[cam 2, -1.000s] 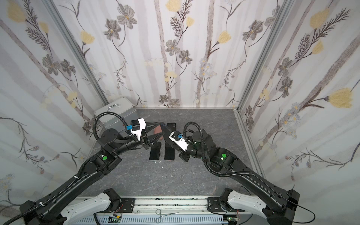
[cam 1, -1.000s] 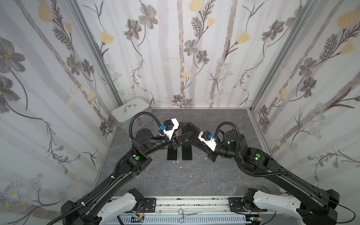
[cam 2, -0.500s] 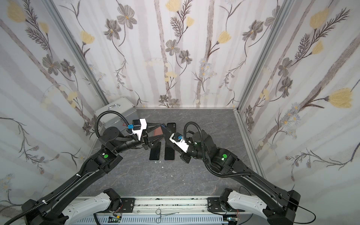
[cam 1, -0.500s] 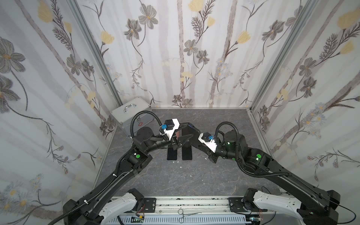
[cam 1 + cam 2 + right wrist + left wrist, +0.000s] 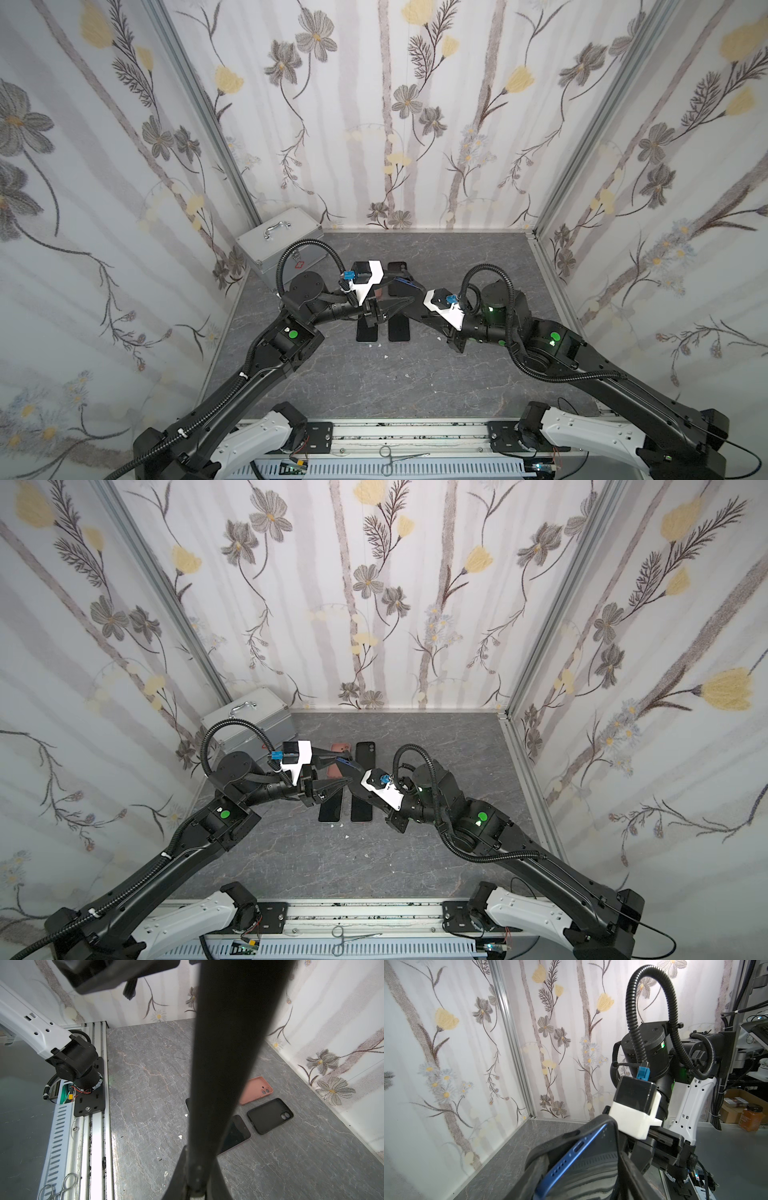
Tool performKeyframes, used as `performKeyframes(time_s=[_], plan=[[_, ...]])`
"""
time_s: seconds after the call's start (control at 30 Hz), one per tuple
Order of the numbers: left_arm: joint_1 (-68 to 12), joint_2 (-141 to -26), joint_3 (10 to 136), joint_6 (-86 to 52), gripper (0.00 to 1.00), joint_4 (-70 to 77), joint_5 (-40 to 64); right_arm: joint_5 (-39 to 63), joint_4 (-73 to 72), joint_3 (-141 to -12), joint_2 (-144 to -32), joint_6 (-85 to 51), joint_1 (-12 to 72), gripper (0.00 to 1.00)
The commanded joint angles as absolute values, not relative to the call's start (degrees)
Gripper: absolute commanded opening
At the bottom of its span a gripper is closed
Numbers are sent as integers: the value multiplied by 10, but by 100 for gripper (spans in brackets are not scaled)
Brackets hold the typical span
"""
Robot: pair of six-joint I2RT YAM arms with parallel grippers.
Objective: Take the phone out of the phone case
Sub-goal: Remove the phone case from the phone.
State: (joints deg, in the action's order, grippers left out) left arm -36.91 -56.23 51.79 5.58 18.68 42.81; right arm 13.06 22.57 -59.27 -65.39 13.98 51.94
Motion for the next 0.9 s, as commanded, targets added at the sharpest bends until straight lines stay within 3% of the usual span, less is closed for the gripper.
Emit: performKeyframes(time_s=[0.0, 0.37, 0.57, 0.87], plan=[[-369, -559, 514, 49, 53, 207, 467, 180, 175, -591, -651, 156, 520, 0], [-369, -551, 497, -67, 40, 303, 560, 210, 117, -584, -600, 132, 510, 0], [-379, -541, 476, -155, 33, 377, 553, 241, 90, -581, -589, 121, 509, 0], [-418, -548, 443, -179, 28, 422, 543, 273, 20, -567, -588, 81, 508, 0]])
